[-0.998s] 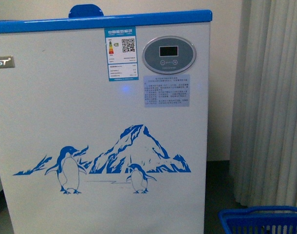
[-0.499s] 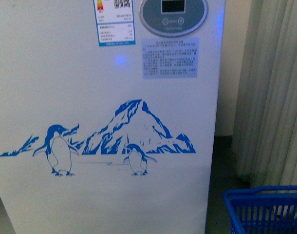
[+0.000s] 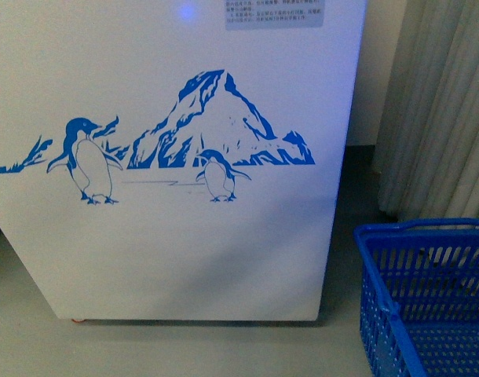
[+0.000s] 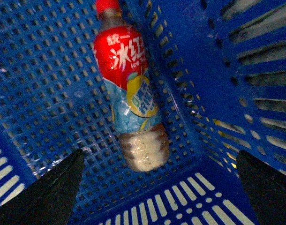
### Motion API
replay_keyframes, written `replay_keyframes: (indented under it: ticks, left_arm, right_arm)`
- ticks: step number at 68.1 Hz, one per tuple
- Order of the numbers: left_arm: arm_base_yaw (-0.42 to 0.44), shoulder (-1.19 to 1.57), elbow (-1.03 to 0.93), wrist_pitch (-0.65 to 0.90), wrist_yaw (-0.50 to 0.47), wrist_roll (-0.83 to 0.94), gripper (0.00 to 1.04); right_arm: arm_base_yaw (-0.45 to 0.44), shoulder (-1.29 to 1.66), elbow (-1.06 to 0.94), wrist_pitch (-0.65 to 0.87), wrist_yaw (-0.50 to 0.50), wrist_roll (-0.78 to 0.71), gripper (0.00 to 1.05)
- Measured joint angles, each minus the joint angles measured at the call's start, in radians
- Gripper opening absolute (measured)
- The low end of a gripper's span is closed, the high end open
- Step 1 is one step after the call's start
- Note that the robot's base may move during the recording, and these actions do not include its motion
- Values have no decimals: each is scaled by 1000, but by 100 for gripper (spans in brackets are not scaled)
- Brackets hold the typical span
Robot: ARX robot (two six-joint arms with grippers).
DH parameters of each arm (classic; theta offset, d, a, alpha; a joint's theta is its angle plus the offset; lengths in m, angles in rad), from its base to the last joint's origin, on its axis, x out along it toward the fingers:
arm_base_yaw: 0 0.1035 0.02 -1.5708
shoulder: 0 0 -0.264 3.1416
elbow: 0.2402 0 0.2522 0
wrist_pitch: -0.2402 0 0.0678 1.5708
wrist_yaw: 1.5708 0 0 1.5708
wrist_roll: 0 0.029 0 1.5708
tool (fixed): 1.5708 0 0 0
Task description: Put drink in fridge
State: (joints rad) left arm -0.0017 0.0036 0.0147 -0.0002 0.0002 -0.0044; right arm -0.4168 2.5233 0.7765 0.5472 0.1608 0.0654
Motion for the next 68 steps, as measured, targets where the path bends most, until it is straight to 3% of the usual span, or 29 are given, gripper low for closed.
replay_keyframes:
  ticks: [23, 37, 55, 68]
  left_arm:
    - [0, 0, 0, 0, 0, 0, 97]
    - [0, 0, 0, 0, 0, 0, 97]
    - [0, 0, 0, 0, 0, 0, 97]
    - [0, 0, 0, 0, 0, 0, 97]
  right_arm:
    - [0, 330, 335, -114, 11, 6, 97]
    - [-2, 420, 434, -154, 0, 6, 96]
    - [-3, 400, 379, -111, -26, -16, 53]
    - [18, 233, 195, -79, -107, 26, 42]
